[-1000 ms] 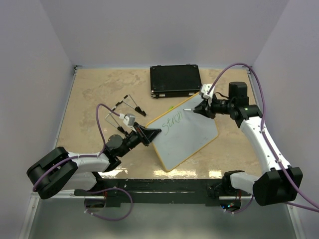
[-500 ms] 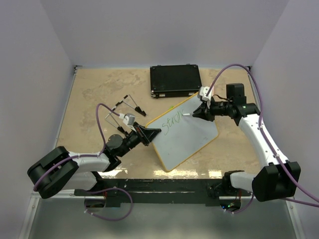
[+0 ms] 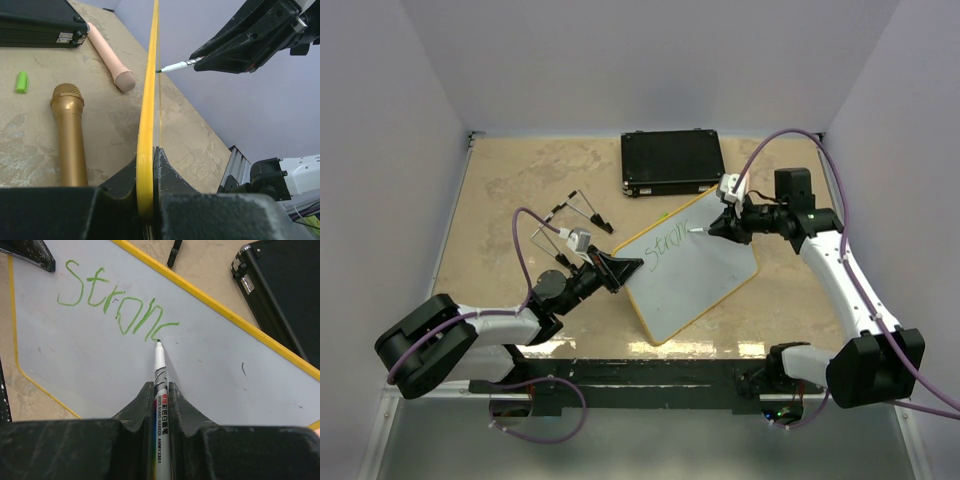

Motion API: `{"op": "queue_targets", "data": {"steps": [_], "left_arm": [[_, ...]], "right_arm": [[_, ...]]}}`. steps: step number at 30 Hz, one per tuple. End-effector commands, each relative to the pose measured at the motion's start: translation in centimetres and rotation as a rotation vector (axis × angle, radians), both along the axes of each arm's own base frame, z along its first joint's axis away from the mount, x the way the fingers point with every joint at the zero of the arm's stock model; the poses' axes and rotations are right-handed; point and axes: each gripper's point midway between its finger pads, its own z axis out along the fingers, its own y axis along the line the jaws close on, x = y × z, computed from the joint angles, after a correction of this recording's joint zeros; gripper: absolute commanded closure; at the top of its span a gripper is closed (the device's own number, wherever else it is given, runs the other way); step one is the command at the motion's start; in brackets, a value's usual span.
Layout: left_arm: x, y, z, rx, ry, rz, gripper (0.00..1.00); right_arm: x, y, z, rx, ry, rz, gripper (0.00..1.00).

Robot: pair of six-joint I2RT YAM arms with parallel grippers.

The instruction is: Write a sentence on the whiteboard

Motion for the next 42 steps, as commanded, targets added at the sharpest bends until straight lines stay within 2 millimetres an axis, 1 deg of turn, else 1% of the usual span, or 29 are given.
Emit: {"op": "queue_targets", "data": {"steps": [1,13,18,25,42], "left_arm": [[-1.3,-0.1,-2.6,0.135,-0.051,-0.065,1.0],[-1.3,-0.2,-2.7,0.134,-0.05,-0.068,1.0],[-1.2,-0.2,-2.7,0.137,-0.048,-0.068,1.0],[-1.2,-0.4,-2.7,0.138,-0.047,-0.072,1.0],[-1.0,-0.4,-2.6,0.135,-0.051,-0.067,1.0]], "right_arm": [[1.9,-0.4,2.6,-0.003,-0.106,-0.051,1.0],[2.4,0.3,3.9,0.041,-0.121,-0.034,1.0],[2.8,0.3,4.0,0.05,-0.12,-0.041,1.0],[2.6,0.3,3.2,0.042,-0.099,-0.032,1.0],[0.0,-1.1,-0.2,-0.065,-0.036,-0.025,1.0]]}}
